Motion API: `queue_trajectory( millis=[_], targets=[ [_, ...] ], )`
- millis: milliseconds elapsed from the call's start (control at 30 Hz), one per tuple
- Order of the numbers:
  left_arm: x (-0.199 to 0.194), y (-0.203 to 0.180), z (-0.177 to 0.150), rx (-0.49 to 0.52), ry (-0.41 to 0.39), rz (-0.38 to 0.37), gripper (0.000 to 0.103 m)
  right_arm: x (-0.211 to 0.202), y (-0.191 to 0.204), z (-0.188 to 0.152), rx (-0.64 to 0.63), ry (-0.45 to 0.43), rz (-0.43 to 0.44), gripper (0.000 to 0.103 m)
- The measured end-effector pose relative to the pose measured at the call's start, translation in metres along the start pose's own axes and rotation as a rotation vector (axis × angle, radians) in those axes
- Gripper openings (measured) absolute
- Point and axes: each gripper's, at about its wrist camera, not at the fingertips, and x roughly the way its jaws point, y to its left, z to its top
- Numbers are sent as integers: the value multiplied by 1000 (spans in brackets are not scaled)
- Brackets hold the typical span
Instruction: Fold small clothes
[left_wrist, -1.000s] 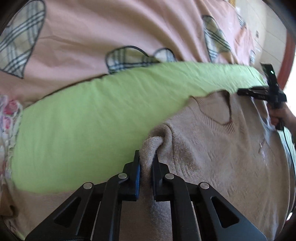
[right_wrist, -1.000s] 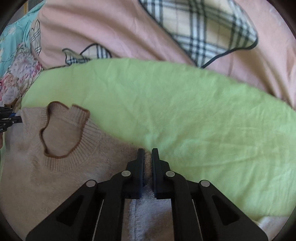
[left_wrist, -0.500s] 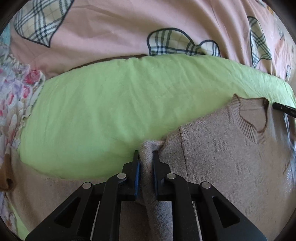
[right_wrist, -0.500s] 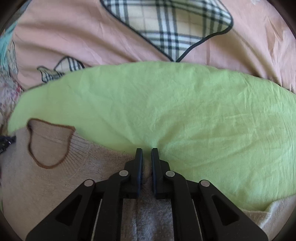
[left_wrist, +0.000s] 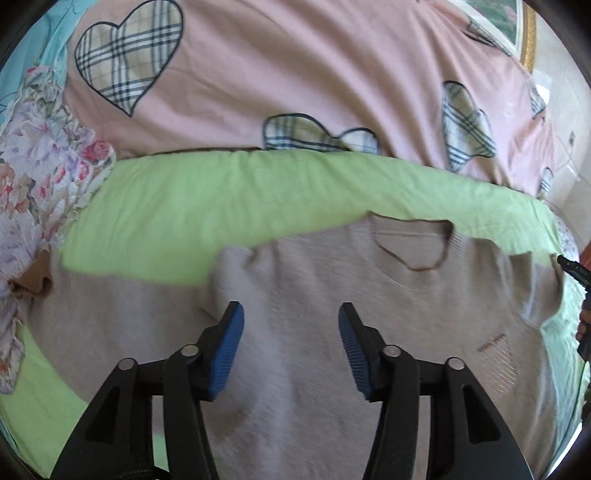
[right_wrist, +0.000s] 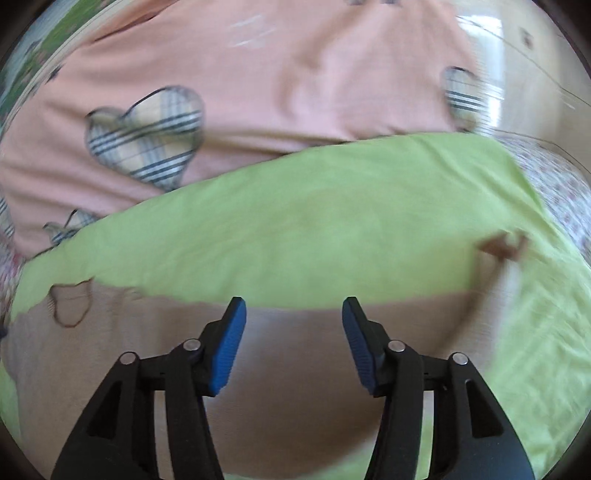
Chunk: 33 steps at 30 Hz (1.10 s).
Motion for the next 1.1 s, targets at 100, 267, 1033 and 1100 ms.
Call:
queue_trajectory(
  millis=[100, 267, 1033, 1100],
  targets=[
    [2, -28, -15, -4, 31, -56, 58, -7, -50, -2, 115, -12, -54, 57],
    [14, -61, -42, -11, 96, -93, 63, 1, -103, 6, 249, -13, -106, 57],
    [5, -64, -121, -123, 218, -190, 67, -29, -24, 4, 107, -87, 224, 12],
    [-1, -60, -126, -142, 213, -204, 68, -45, 14, -11, 60, -78, 324, 12]
  ],
)
